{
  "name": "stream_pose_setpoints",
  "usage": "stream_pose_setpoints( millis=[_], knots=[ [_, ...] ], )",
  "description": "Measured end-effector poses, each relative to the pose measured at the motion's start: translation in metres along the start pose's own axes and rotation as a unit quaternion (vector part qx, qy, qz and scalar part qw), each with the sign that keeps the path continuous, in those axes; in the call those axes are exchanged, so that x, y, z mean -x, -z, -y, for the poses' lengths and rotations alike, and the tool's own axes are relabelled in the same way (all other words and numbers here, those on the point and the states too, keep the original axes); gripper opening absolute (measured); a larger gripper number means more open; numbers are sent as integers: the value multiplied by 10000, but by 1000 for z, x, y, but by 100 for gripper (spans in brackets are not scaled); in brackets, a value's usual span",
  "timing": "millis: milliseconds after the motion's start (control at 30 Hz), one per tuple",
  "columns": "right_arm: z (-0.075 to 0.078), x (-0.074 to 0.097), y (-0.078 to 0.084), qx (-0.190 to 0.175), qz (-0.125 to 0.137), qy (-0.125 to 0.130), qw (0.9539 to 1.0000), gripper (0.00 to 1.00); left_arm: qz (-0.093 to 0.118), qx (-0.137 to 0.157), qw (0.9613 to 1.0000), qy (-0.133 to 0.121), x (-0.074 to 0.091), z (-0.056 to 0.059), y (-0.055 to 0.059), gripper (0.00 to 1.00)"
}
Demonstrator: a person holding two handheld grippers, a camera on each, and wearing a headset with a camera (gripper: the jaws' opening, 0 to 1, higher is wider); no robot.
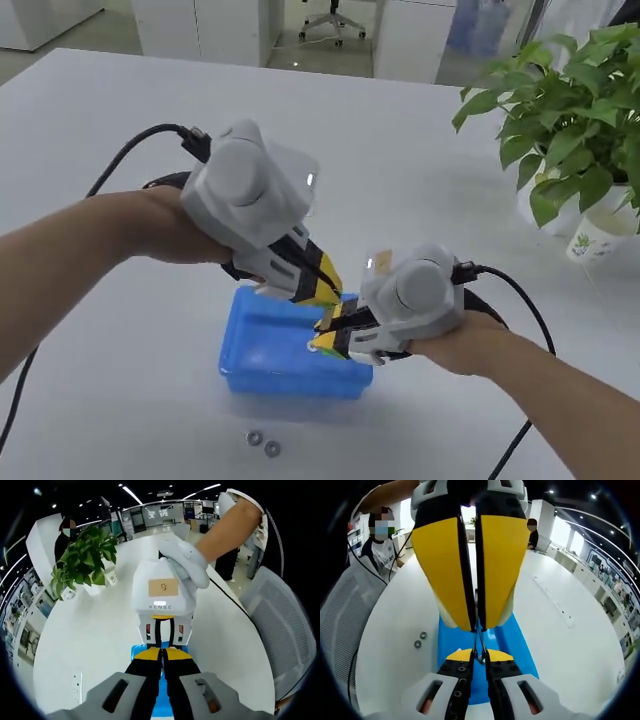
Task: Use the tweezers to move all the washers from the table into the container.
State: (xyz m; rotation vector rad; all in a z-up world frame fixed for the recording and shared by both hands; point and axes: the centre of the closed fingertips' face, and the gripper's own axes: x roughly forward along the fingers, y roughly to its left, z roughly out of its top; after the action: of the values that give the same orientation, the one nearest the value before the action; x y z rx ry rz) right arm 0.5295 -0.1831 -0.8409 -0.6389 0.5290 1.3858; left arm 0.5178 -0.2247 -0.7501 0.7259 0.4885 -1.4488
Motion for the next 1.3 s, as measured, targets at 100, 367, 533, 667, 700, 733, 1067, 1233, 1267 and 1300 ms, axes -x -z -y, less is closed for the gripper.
stream_pose_setpoints(
  millis=[100,367,533,667,700,733,1067,1233,1267,1300],
  knots=[
    [1,-4,6,-42,-51,-44,10000,11,-20,39,10000,26,-5,-1,5,5],
    [-2,-10,14,-73,-150,-157,9997,11,-48,145,9999,61,-10,0,14,5],
    [-1,-11,16,-75,-184,-178,9996,11,-47,179,9998,61,-12,0,15,5],
    [0,-10,14,-36,-158,-145,9998,12,-46,177,9998,52,-10,1,12,5],
    [0,-9,13,-29,-152,-132,9998,12,-37,182,9998,45,-9,1,11,5],
    [0,-8,12,-25,-152,-124,9998,12,-37,180,9998,35,-8,1,10,5],
    [-5,6,-7,112,-47,5,9999,12,-12,185,9998,-89,11,7,-6,5],
    [-9,15,-18,144,7,120,9998,12,-20,168,9998,-131,20,12,-14,5],
    [-11,16,-19,170,4,140,9998,12,-24,173,9998,-133,23,14,-16,5],
    [-12,18,-20,183,-5,148,9997,12,-32,171,9998,-132,24,16,-17,5]
  ],
)
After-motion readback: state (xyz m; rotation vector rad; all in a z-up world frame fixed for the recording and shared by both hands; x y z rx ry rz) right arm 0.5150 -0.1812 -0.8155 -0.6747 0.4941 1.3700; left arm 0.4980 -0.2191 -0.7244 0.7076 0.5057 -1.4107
